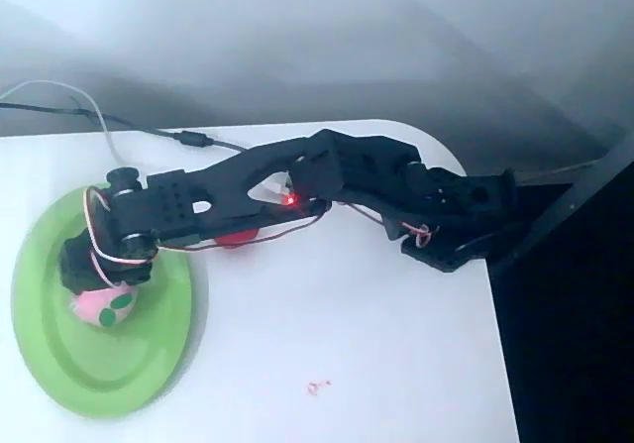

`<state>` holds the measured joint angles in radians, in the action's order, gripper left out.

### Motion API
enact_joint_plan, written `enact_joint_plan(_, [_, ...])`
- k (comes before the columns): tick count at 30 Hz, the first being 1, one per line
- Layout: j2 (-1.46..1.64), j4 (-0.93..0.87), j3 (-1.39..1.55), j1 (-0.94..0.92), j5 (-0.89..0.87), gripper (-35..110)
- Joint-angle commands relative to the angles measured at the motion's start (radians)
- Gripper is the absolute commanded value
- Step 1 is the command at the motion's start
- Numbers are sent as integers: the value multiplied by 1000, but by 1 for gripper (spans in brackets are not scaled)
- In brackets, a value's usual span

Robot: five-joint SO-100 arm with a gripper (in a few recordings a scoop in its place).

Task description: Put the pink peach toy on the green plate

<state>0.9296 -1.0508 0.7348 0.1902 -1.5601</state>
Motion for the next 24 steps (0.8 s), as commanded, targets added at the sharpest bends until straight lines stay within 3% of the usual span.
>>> enact_joint_plan(1, [11, 38, -35, 14, -29, 49])
enact_joint_plan(16, [153, 37, -49, -25, 28, 58])
enact_joint_plan(21, [445, 35, 270, -32, 9, 49])
enact_joint_plan(24, [670, 34, 517, -31, 8, 34])
